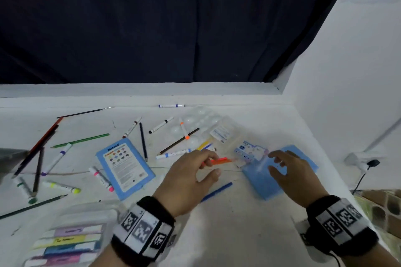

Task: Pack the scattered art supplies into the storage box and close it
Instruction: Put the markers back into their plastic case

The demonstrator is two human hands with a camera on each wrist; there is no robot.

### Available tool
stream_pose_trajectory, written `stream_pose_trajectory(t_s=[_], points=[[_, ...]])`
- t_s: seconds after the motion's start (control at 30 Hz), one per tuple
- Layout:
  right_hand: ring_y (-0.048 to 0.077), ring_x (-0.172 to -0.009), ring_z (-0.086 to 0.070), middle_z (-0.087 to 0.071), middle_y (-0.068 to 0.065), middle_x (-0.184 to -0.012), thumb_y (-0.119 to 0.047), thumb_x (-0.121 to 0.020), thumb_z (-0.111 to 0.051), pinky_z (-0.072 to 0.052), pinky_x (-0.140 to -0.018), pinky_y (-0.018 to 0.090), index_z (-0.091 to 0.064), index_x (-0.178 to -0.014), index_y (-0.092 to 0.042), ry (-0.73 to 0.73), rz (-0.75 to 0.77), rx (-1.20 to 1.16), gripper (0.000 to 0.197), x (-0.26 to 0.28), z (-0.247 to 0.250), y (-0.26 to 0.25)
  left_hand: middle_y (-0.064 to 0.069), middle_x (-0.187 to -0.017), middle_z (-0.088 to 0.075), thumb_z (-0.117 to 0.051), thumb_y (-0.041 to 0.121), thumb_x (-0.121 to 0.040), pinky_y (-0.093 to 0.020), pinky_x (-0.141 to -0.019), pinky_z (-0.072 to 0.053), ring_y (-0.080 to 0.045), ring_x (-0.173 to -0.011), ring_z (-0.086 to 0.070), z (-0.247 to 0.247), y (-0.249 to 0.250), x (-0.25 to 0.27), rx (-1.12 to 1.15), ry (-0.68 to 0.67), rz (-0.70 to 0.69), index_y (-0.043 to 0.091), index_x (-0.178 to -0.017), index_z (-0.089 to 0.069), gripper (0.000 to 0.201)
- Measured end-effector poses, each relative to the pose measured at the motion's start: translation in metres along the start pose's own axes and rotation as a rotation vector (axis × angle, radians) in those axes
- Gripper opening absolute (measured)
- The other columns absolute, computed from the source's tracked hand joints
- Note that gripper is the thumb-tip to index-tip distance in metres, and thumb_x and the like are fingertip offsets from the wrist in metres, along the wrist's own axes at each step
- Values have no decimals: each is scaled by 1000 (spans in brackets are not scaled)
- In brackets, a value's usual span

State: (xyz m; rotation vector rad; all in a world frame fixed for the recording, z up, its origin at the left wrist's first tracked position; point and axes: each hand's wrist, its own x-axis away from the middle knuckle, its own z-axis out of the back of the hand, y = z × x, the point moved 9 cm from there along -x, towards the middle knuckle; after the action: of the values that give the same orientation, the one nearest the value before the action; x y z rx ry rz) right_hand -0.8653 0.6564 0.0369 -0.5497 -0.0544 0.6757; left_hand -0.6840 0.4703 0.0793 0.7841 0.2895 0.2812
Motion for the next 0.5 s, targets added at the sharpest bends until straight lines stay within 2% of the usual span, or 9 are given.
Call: stream_pose_trajectory(t_s=[0.1, 0.17, 0.2, 0.27, 0.33, 0.4, 0.5], points=[[30, -108, -61, -65, 8, -115, -30, -87, -58, -45, -88, 31, -63, -122, -7, -63, -36, 70, 42, -19, -1, 36, 8, -128, -58, -54, 50, -92, -38, -105, -40, -13, -121, -51, -62, 8, -55, -208, -132, -41, 29, -132, -55, 45], [32, -114, -60, -64, 13, -121, -35, -85, -52, -47, -95, 36, -63, -122, -1, -160, -15, 97, 52, -32, -9, 50, 3, -146, -46, -53, 53, -91, -44, -112, -32, -20, -136, -39, -104, 13, -83, -379, -263, -36, 26, -143, -44, 59], [31, -116, -58, -62, 13, -125, -30, -88, -55, -46, -97, 37, -62, -123, -2, -208, -26, 134, 46, -38, -12, 54, 3, -151, -40, -56, 55, -90, -46, -112, -29, -20, -141, -33, -121, 14, -93, -461, -318, -36, 27, -147, -38, 66], [27, -121, -54, -56, 5, -132, -26, -93, -55, -46, -97, 38, -58, -129, -13, -285, -33, 223, 39, -45, -17, 60, 0, -155, -32, -57, 63, -86, -50, -112, -26, -20, -145, -25, -148, 13, -108, -602, -396, -61, 31, -150, -30, 76], [21, -124, -49, -52, -3, -133, -32, -95, -51, -45, -96, 39, -53, -134, -26, -303, -32, 285, 39, -52, -18, 64, -4, -157, -28, -56, 67, -84, -55, -112, -23, -23, -145, -24, -163, 5, -117, -691, -450, -55, 34, -151, -26, 80], [21, -125, -45, -50, -4, -131, -35, -96, -47, -42, -97, 41, -51, -133, -31, -321, -16, 328, 38, -61, -19, 66, -5, -154, -30, -60, 62, -83, -56, -110, -24, -27, -141, -31, -163, 1, -125, -714, -461, -34, 35, -148, -32, 76], [21, -123, -44, -49, -2, -128, -37, -94, -47, -42, -96, 40, -53, -131, -31, -353, 30, 356, 38, -72, -22, 67, -4, -143, -40, -62, 48, -86, -48, -104, -32, -29, -129, -43, -154, 3, -134, -687, -446, -44, 29, -139, -41, 60]])
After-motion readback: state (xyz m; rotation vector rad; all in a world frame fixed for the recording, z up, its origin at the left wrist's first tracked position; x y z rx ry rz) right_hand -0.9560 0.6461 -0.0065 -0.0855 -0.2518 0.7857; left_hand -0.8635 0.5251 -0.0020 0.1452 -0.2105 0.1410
